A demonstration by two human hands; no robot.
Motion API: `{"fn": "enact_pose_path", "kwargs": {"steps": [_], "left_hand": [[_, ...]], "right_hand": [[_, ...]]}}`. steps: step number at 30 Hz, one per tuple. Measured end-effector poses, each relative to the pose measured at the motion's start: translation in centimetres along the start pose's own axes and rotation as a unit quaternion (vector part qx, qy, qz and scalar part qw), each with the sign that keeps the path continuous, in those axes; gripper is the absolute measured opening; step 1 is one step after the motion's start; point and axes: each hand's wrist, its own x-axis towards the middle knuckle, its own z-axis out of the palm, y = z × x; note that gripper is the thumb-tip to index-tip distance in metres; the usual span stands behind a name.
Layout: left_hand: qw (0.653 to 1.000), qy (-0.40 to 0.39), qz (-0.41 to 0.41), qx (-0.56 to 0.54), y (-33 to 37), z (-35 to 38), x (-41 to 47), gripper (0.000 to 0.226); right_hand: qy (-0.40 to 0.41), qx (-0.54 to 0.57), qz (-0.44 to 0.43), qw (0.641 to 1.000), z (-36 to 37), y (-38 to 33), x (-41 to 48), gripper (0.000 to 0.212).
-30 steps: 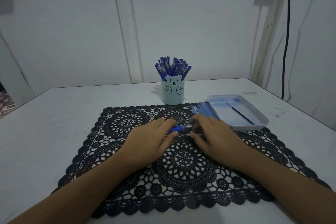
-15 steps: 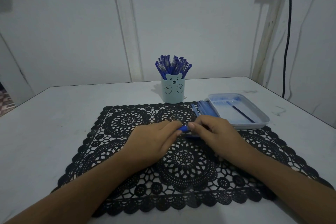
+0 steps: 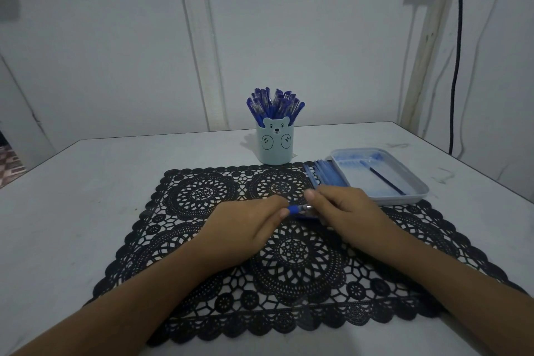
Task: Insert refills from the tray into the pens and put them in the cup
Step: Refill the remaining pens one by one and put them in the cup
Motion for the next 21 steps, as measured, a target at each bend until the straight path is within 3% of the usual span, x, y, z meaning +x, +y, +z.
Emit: {"fn": "enact_pose_path", "kwargs": {"steps": [4, 8, 12, 15, 18, 21], "left_hand": [[1.000, 0.011, -0.008, -0.006, 0.00, 0.03, 0.02, 0.023], [1.000, 0.007, 0.001, -0.006, 0.05, 0.03, 0.07, 0.024], [1.000, 0.014, -0.014, -0.015, 0.02, -0.01, 0.05, 0.027], [1.000, 0.008, -0.013, -0.017, 0.07, 0.01, 0.10, 0.030], [1.000, 0.011, 0.005, -0.006, 0.14, 0.00, 0.08, 0.025], [1.000, 0.010, -0.002, -0.011, 0.10, -0.02, 0.03, 0.025]], "right_hand": [[-0.015, 0.015, -0.007, 1.000, -0.20, -0.02, -0.12, 0.009], [-0.030, 0.016, 0.046, 0.998, -0.15, -0.37, -0.17, 0.035], [-0.052, 0.005, 0.024, 0.998, -0.27, -0.26, -0.20, 0.006], [-0.043, 0.020, 0.037, 0.998, -0.07, -0.35, -0.23, 0.011], [-0.034, -0.011, 0.057, 0.998, -0.16, -0.44, 0.03, 0.030], [-0.046, 0.002, 0.039, 0.998, -0.26, -0.32, -0.02, 0.009]]}}
